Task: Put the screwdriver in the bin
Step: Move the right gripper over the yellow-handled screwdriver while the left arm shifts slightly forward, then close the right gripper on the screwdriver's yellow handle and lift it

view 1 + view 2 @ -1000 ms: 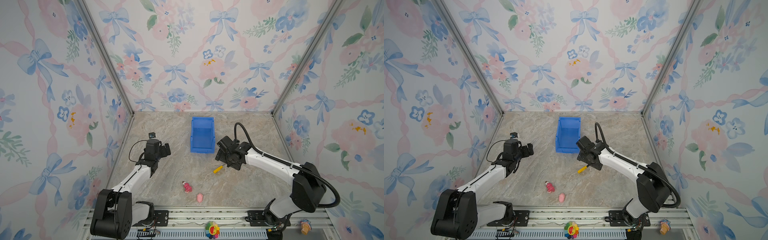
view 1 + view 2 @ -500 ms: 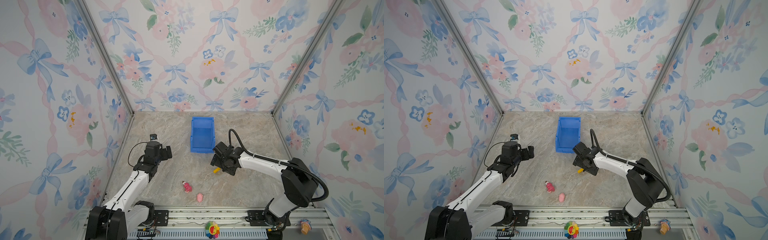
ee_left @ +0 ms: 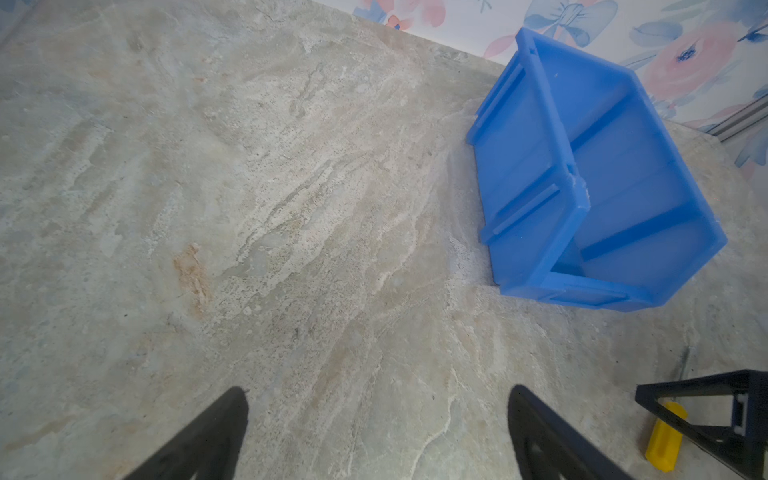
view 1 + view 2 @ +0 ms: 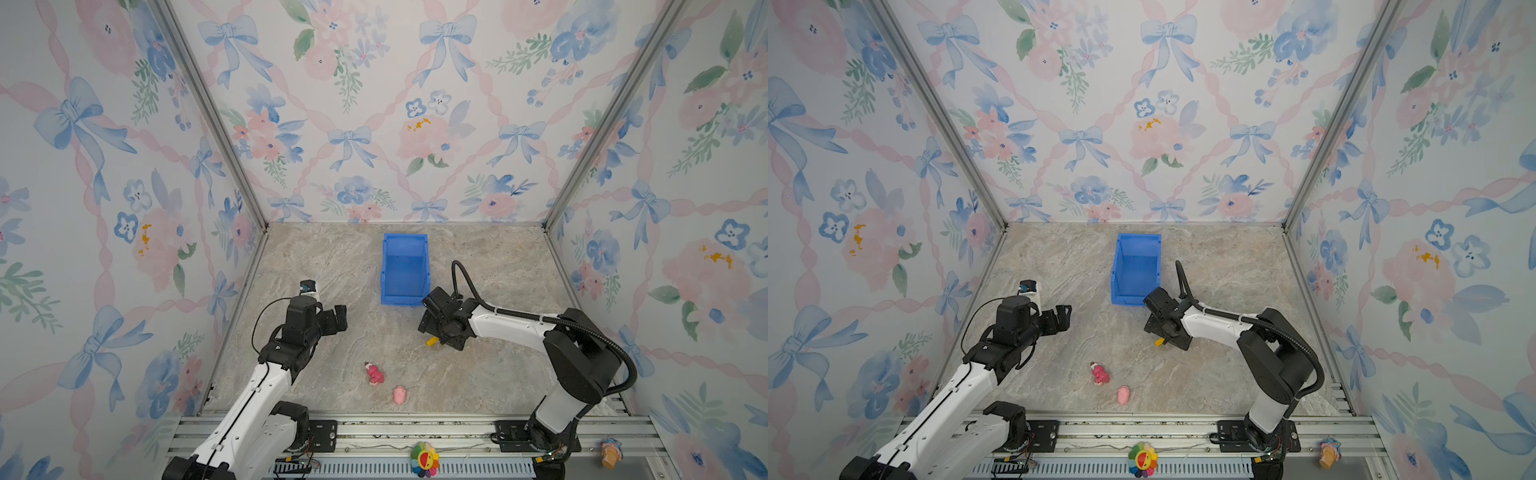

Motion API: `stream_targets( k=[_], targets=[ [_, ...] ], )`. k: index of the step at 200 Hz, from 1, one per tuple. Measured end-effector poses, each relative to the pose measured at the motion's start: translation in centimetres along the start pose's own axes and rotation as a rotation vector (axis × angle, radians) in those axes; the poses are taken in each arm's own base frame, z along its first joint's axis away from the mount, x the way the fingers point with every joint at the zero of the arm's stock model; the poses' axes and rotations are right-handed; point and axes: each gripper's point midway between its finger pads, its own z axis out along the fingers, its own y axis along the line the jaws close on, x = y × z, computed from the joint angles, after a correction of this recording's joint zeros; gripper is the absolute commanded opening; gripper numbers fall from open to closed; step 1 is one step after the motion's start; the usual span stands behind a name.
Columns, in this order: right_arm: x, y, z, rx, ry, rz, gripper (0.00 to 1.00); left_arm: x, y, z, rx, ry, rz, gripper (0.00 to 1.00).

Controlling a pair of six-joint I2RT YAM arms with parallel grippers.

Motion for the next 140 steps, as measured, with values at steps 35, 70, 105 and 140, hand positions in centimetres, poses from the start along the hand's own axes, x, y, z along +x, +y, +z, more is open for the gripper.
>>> stream_targets(
  k=[35, 70, 105, 140],
  targets=[
    [0.1, -0.1, 0.1, -0.005, -0.022, -0.016, 0.7, -0.2, 0.2, -0.9, -0.014, -0.021, -0.001, 0.98],
    [0.1, -0.2, 0.4, 0.021, -0.059, -0.047, 0.61, 0.3, 0.6, -0.6, -0.036, -0.001, 0.002, 0.98],
    [0.2, -0.2, 0.5, 0.075, -0.086, -0.095, 0.48, 1.2, 1.3, 0.2, -0.071, 0.044, 0.007, 0.98],
    [0.5, -0.6, 0.6, 0.121, -0.099, -0.119, 0.32, 1.1, 1.3, 0.0, -0.076, 0.036, 0.011, 0.98]
  ],
)
